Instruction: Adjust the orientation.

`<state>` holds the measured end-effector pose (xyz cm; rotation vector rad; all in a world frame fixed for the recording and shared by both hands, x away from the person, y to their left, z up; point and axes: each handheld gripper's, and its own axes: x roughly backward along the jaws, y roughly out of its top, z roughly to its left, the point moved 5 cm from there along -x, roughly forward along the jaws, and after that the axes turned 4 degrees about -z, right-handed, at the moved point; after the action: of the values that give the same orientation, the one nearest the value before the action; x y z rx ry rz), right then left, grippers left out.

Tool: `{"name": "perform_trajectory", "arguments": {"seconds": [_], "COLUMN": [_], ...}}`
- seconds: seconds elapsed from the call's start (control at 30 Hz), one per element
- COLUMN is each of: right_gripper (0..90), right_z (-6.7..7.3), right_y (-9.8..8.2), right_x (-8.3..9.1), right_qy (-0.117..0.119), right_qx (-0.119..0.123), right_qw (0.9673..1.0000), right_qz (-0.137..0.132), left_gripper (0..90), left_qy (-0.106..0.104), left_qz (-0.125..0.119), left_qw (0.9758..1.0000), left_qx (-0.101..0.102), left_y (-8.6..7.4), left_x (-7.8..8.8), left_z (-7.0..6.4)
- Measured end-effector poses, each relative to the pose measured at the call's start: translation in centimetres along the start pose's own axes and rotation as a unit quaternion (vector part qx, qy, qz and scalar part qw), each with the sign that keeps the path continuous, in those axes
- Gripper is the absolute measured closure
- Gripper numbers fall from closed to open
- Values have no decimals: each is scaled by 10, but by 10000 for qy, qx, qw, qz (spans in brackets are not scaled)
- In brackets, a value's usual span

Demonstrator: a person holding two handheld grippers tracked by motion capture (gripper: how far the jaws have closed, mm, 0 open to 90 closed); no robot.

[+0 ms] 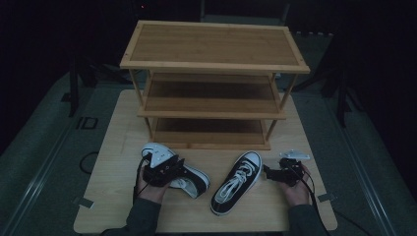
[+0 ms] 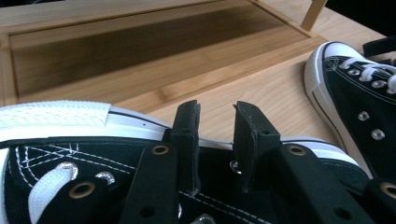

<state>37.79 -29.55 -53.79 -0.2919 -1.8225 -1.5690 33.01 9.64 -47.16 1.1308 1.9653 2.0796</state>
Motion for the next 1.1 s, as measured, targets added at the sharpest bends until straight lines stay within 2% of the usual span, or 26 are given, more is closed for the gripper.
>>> {"name": "perform_trajectory", "arguments": {"seconds": [0.23, 0.47, 0.57, 0.83, 0.9, 1.1], "right_gripper": [114, 114, 116, 117, 116, 116], "right_z": [0, 0, 0, 0, 0, 0], "right_y": [0, 0, 0, 0, 0, 0], "right_x": [0, 0, 0, 0, 0, 0], "right_qy": [1, 0, 2, 5, 4, 5], "right_qx": [-6, 0, 0, 1, -4, 3], "right_qw": [10000, 10000, 10000, 10000, 10000, 10000], "right_qz": [-2, 0, -2, -3, -2, -2], "left_gripper": [728, 719, 724, 575, 541, 442], "left_qy": [-69, -7, 25, 117, 177, 422], "left_qz": [264, 533, 472, 208, 58, -4], "left_qw": [9996, 9986, 9989, 9997, 9997, 9985], "left_qx": [-97, 13, -43, 70, 135, 349], "left_y": [8, 8, 8, 17, 20, 13], "left_x": [-24, -43, -39, -18, -7, 7], "left_z": [5, 7, 6, 5, 7, 15]}}
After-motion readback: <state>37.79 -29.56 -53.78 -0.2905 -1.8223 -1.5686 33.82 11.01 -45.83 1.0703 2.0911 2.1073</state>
